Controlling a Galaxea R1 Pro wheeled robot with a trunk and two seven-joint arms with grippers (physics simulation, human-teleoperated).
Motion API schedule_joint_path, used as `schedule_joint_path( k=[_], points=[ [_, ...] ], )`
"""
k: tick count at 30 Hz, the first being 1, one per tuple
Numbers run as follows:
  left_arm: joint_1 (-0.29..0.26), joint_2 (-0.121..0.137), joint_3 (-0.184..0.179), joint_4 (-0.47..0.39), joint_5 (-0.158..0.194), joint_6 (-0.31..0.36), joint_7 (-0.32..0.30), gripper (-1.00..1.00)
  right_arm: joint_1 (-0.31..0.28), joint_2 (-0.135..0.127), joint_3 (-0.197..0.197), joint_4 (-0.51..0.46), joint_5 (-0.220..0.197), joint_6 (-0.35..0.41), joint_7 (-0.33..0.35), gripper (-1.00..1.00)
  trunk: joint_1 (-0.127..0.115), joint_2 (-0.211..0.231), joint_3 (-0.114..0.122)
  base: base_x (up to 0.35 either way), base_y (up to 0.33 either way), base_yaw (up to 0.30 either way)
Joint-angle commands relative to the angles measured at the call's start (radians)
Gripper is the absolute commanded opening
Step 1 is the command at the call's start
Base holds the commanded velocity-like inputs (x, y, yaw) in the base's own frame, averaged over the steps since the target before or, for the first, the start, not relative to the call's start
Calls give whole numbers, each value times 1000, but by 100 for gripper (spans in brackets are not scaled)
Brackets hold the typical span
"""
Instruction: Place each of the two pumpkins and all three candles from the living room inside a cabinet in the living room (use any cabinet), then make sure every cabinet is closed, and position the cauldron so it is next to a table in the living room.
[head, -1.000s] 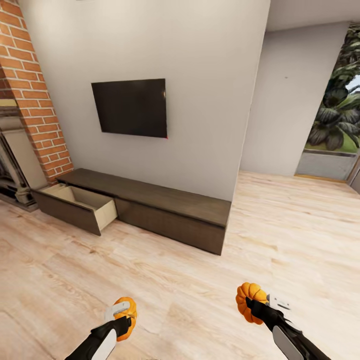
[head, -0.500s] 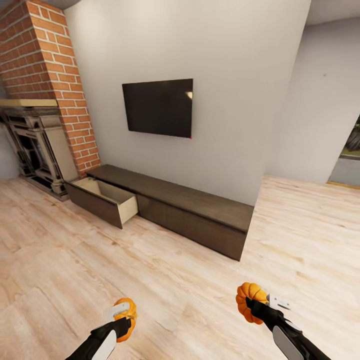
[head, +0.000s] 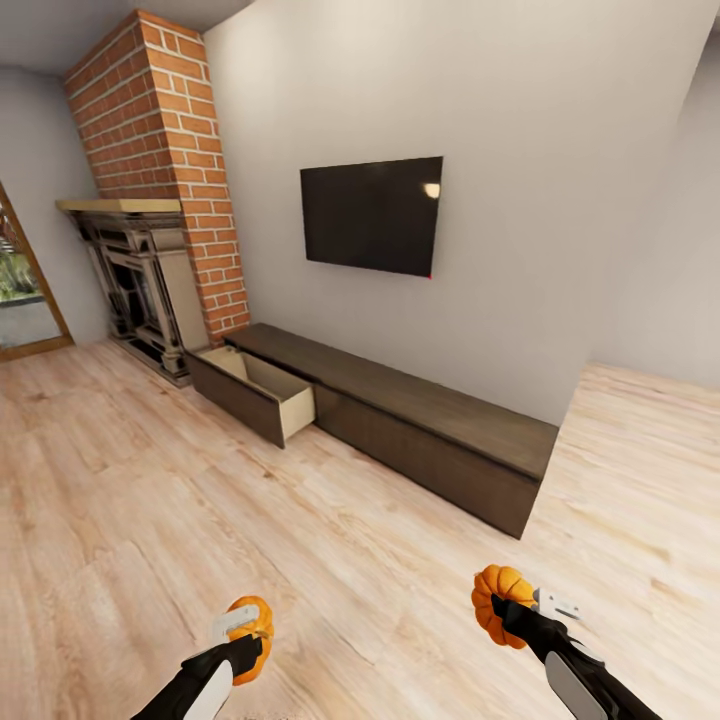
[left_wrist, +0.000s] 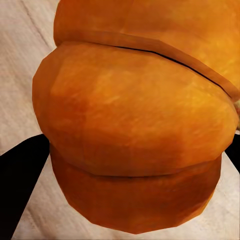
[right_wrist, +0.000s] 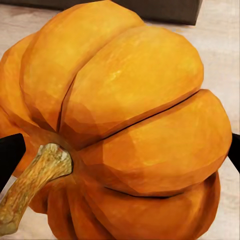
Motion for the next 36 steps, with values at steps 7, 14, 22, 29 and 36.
schedule_joint_path(
  k=[7,14,22,29,36],
  points=[
    [-1,0,-8,-2,4,4,11,-100,0,-2,7,-4,-6,1,-10,-100,0,-1,-1,0,0,288],
    [-1,0,-11,-2,4,4,11,-100,0,-2,7,-4,-7,1,-10,-100,0,-1,-1,0,0,288],
    [-1,1,-10,-2,3,4,11,-100,0,-2,7,-3,-6,1,-10,-100,0,-1,-1,0,0,288],
    [-1,1,-10,-2,3,2,11,-100,0,-2,7,-3,-6,1,-10,-100,0,-1,-1,0,0,288],
    [-1,1,-10,-2,3,2,11,-100,0,-2,7,6,-6,1,-10,-100,0,-1,-1,0,0,288]
  ],
)
